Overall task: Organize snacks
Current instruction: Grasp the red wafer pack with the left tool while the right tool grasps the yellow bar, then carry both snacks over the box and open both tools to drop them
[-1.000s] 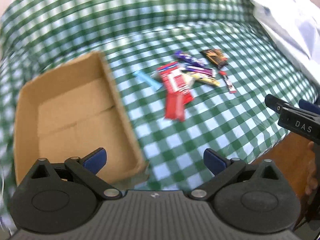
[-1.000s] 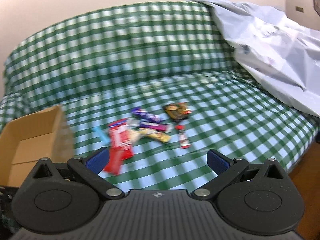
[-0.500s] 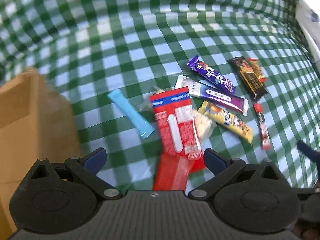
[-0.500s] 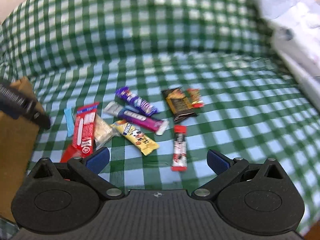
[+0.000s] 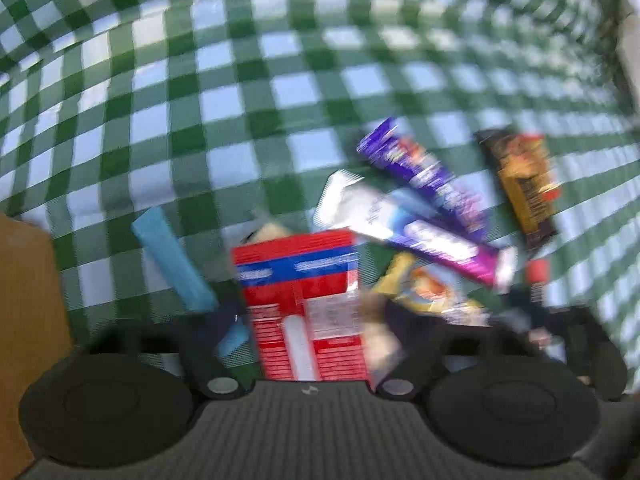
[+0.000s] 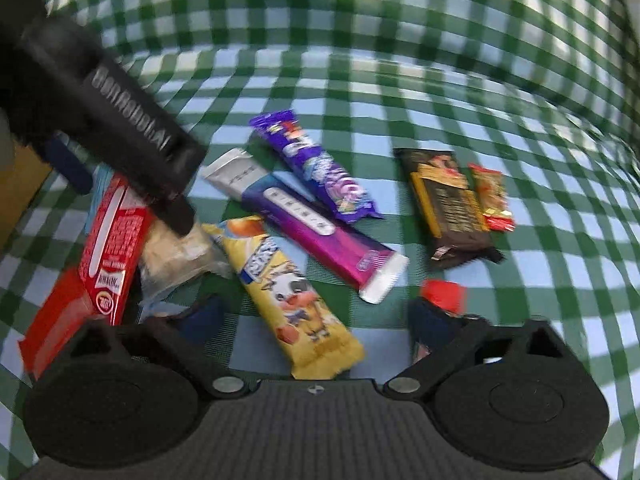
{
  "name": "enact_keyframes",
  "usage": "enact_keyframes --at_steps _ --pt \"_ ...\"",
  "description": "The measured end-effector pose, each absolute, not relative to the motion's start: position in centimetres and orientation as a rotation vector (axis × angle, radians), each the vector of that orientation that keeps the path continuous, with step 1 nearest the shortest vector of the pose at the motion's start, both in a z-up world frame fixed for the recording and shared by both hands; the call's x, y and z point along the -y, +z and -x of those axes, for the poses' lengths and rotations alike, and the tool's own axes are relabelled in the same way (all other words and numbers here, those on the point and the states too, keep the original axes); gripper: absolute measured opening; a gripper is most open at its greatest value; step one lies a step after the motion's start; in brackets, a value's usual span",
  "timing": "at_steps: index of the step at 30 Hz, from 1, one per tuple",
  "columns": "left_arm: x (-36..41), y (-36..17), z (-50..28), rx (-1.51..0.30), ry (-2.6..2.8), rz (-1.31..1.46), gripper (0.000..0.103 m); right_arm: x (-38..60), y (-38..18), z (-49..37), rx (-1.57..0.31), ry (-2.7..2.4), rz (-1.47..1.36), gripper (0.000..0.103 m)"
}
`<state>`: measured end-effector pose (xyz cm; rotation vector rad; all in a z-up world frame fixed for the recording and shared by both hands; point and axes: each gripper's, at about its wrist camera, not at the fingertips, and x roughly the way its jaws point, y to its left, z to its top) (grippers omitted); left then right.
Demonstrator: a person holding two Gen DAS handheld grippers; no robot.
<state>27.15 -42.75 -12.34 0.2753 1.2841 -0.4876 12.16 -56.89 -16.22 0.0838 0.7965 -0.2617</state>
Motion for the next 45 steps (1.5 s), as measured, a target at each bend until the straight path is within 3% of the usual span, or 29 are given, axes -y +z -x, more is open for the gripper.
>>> enact_keyframes --at_steps 2,5,11,18,32,45 --pt "42.2 -11.5 -27.1 -1.269 -0.460 -0.262 0.057 56.6 -15.9 -12.1 -0.778 -0.249 -0.091 0.038" --pt "41.1 -10.4 -26.9 -1.256 -0.460 -0.224 0.055 56.5 -15.4 -11.6 -0.778 -0.260 -0.146 0.017" --pt "38.1 -6.2 -24.4 -1.217 -0.501 -0.144 0.054 56.9 -13.7 -8.4 -0.739 -0.328 -0.387 0.017" --pt "34.2 0.9 -20.1 -1.048 -0.535 -0.125 0.054 54.5 -10.0 -3.3 -0.641 -0.394 -0.592 0.017" --pt "28.0 11.8 -13.7 -0.830 -0.646 -0.034 0.054 49.2 -1.4 3.4 -0.448 -0.409 -0.607 0.017" --pt "11.6 15.8 -4.0 -0.716 -0.481 -0.005 0.054 34.8 5.3 6.3 -0.388 -0.215 -0.466 0.017"
